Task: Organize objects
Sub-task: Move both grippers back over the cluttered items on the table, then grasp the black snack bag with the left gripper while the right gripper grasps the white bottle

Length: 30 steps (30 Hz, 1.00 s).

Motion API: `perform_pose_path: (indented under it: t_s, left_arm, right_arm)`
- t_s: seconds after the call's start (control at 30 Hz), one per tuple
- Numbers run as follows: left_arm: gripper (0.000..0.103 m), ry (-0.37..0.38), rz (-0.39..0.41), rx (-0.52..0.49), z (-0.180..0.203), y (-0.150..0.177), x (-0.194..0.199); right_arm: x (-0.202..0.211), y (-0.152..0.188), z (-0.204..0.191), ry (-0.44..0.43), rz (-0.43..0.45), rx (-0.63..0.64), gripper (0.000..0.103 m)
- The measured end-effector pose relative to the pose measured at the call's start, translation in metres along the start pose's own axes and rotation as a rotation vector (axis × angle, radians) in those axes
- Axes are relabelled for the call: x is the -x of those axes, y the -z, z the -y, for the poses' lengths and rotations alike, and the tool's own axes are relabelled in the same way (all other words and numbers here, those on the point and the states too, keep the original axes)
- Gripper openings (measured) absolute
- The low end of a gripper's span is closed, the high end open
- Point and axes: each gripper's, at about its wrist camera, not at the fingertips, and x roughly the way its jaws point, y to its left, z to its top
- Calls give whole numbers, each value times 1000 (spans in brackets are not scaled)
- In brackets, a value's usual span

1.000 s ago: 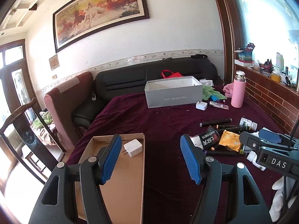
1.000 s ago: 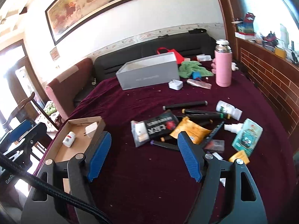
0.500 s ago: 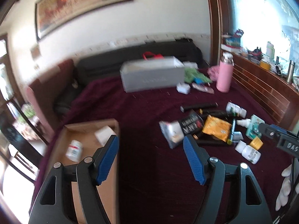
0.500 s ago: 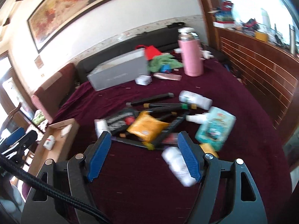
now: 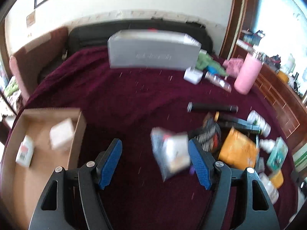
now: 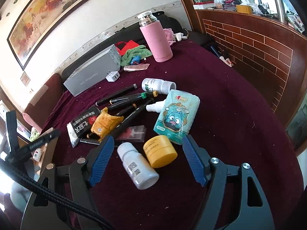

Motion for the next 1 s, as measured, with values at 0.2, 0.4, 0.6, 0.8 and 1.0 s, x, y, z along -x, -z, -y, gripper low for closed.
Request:
perform_pose_path:
  t_s: [0.2, 0.4, 0.6, 0.8, 1.0]
  left_arm:
    - [66, 35, -20, -283, 36, -17, -42]
    - [64, 279, -185, -239, 34, -11, -35]
    - [64, 276, -184, -466, 67, 17, -27]
    - [65, 273, -164, -538, 83, 28, -21]
    - [54, 169, -180, -625, 96, 36, -41]
  right_arm:
    - [-12, 2, 7, -12, -33, -28, 74]
    - [-13, 1, 7, -7, -40, -31, 74]
    - [-15, 4, -1, -14, -56, -24, 74]
    - [-10, 3, -1, 6, -52, -20, 74]
    - [-16, 5, -5, 7, -70, -22, 74]
